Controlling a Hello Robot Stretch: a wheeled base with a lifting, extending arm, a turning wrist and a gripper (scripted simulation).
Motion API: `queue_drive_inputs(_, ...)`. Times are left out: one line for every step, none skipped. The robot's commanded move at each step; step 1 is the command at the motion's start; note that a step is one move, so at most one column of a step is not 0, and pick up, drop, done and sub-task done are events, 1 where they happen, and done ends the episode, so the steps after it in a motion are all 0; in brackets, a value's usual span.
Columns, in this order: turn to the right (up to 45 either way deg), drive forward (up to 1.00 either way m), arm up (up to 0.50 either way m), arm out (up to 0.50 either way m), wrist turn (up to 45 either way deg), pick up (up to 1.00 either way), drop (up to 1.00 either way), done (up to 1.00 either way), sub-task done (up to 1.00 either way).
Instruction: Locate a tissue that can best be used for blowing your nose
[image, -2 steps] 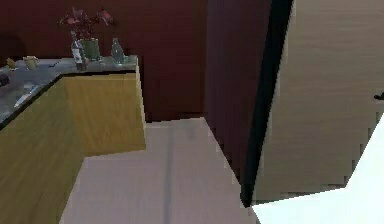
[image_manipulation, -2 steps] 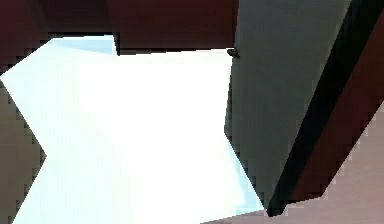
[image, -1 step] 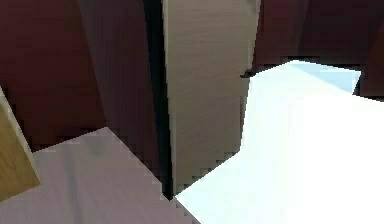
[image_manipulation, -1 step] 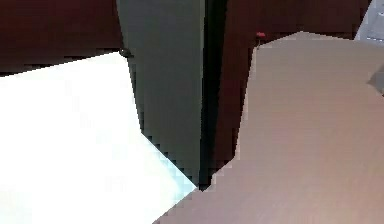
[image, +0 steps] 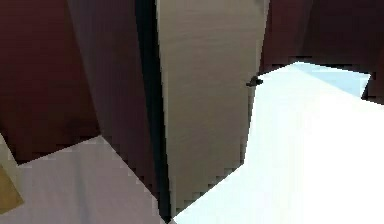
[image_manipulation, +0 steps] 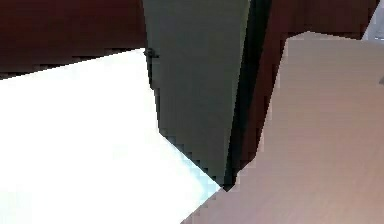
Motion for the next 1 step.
queue_drive_inputs(39.0,0.0,0.0,0.0,0.0,0.0,0.0,0.0,0.0)
